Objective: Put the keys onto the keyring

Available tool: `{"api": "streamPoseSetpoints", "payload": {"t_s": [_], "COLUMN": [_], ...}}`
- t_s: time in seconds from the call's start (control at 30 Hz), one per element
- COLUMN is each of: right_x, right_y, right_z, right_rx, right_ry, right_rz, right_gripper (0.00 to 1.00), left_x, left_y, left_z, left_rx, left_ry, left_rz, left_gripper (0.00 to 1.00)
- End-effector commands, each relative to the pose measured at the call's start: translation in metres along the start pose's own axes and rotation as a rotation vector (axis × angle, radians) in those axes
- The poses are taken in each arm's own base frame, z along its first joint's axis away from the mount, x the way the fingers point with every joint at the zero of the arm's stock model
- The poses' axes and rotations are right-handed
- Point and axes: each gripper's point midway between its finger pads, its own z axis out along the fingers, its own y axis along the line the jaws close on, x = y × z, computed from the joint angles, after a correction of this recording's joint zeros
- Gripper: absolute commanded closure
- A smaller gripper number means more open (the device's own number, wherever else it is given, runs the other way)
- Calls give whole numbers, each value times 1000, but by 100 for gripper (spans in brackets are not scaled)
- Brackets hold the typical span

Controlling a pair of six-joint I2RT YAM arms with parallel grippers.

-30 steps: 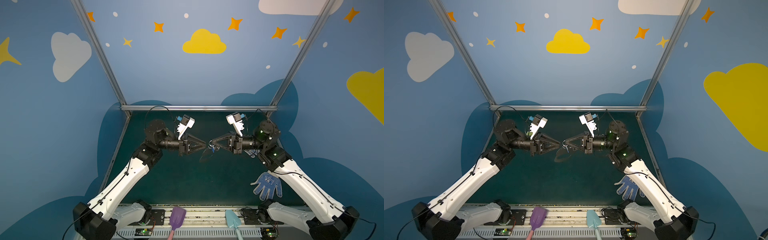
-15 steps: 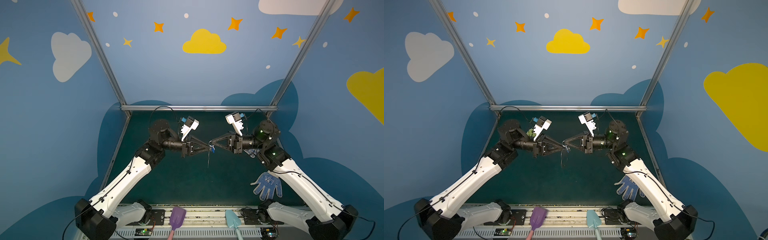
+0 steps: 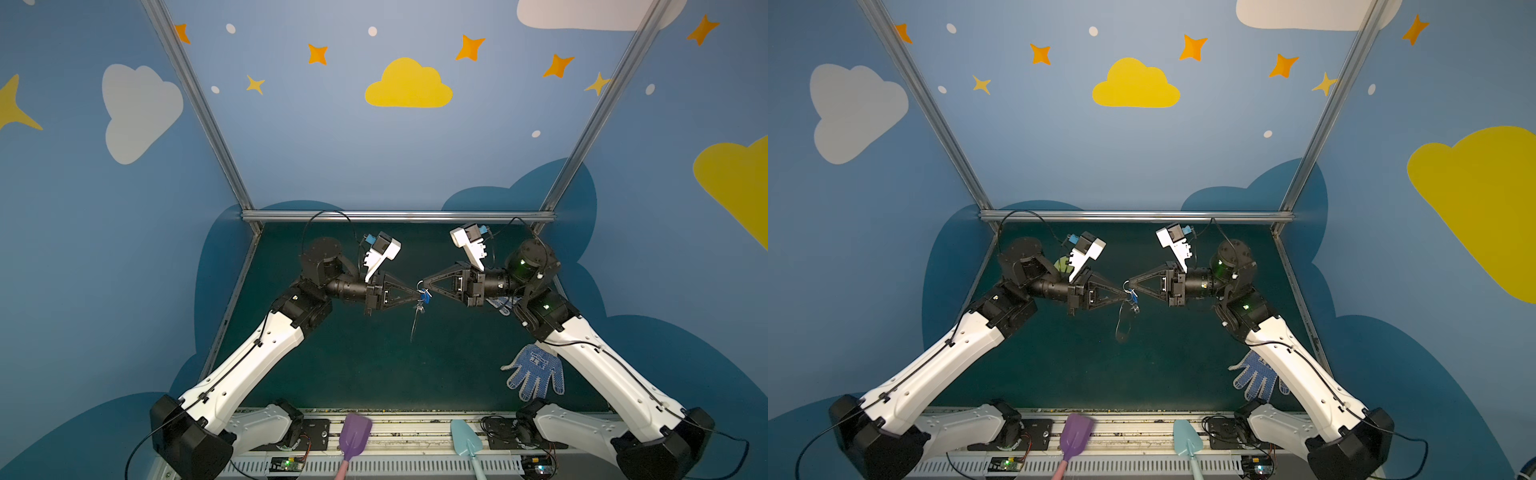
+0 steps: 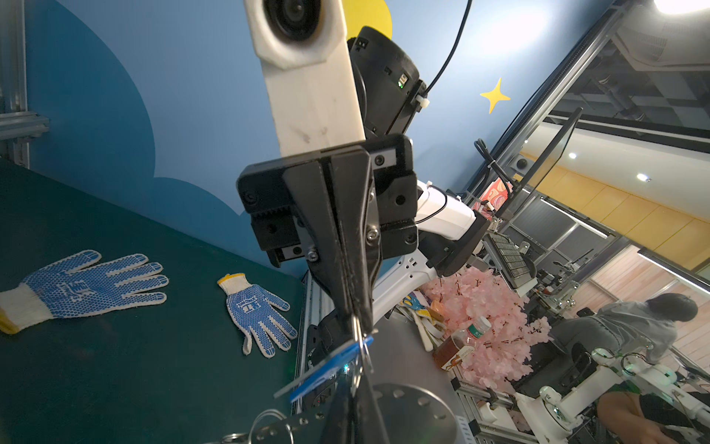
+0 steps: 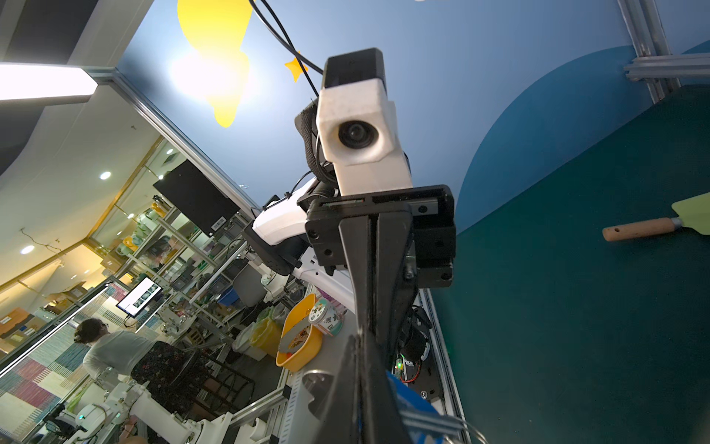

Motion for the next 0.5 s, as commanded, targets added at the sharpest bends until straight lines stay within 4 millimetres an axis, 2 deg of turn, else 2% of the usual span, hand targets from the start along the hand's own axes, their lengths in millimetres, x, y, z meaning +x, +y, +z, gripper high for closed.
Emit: {"api": "streamPoseSetpoints", "payload": {"t_s": [0.0, 0.3, 0.47], "right_x": [-3, -1, 4], "right_y": [5, 11, 16], "right_z": [0, -11, -11], "right_rx": [-4, 61, 68], "right_ry": [-6, -65, -69], "right_rz": [-42, -163, -209], "right_gripper": [100, 100, 100], "left_x": [-10, -17, -21], "left_y": [-13, -4, -5], "left_z": [-2, -18, -20], "left_rx": [9, -105, -115], "left_ry": [-19, -111, -126], "left_rz": [65, 83, 86], "left_gripper": [96, 96, 96]}}
